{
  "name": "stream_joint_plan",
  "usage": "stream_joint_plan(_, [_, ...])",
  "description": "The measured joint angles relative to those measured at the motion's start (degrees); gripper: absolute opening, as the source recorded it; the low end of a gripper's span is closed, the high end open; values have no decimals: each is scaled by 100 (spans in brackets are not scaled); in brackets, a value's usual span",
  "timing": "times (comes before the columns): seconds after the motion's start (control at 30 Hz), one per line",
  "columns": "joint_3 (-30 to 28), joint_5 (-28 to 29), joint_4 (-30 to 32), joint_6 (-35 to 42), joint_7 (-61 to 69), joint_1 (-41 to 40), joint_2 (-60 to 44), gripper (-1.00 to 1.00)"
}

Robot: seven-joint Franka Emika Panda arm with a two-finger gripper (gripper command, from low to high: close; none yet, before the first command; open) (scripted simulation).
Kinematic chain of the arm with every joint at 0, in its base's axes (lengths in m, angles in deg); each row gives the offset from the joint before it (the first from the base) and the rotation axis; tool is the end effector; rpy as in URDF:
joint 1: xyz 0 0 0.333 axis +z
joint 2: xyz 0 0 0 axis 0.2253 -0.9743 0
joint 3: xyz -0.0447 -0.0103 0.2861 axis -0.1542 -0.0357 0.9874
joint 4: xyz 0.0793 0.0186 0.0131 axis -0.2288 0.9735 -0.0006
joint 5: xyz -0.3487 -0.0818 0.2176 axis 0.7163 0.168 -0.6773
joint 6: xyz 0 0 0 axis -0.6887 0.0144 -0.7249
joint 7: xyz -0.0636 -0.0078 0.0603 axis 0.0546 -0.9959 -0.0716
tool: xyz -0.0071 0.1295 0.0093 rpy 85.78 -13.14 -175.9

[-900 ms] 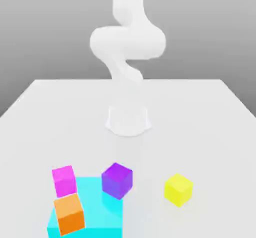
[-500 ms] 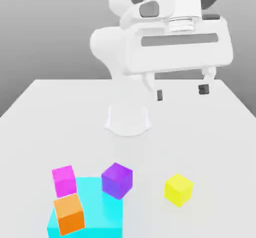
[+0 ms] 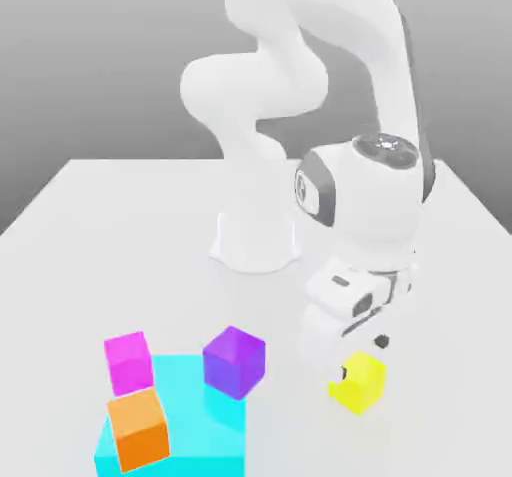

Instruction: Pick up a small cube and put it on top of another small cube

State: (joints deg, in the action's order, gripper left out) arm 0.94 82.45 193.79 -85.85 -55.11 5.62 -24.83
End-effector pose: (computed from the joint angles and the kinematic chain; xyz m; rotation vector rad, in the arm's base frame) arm 0.3656 0.1357 0.0661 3.1401 -0.0775 0.0014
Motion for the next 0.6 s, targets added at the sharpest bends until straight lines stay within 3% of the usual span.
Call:
stream_joint_plan(0.03, [-12, 6, -21, -104, -7, 10, -126, -100])
stream_joint_plan(0.27, [-7, 31, -19, -91, -26, 2, -117, -100])
stream_joint_plan(0.47, [97, -139, 176, 823, 102, -62, 994, -100])
stream_joint_plan(0.6, [-76, -64, -254, 1512, 556, -496, 1341, -100])
